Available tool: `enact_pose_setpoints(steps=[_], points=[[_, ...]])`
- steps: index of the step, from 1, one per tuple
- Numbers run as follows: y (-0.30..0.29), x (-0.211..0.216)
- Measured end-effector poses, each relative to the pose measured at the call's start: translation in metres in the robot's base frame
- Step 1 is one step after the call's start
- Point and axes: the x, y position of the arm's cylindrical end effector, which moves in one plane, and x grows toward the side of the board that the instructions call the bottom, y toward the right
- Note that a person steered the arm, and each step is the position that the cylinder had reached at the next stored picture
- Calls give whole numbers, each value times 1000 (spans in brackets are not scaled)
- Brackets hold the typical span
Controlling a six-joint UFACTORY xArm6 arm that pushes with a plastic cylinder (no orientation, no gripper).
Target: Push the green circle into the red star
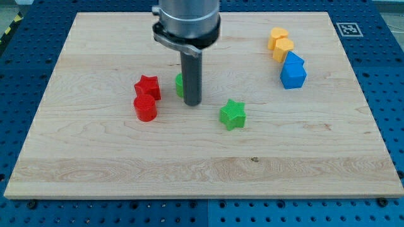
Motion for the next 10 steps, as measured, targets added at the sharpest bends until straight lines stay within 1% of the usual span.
enact_pose_setpoints(steps=[1,2,3,4,5,6,8,9,10], points=[[3,-24],[22,-24],[49,-39],[18,-43],[-1,-43],[-1,-46],[-29,-46],[-29,-46],[-15,-56]])
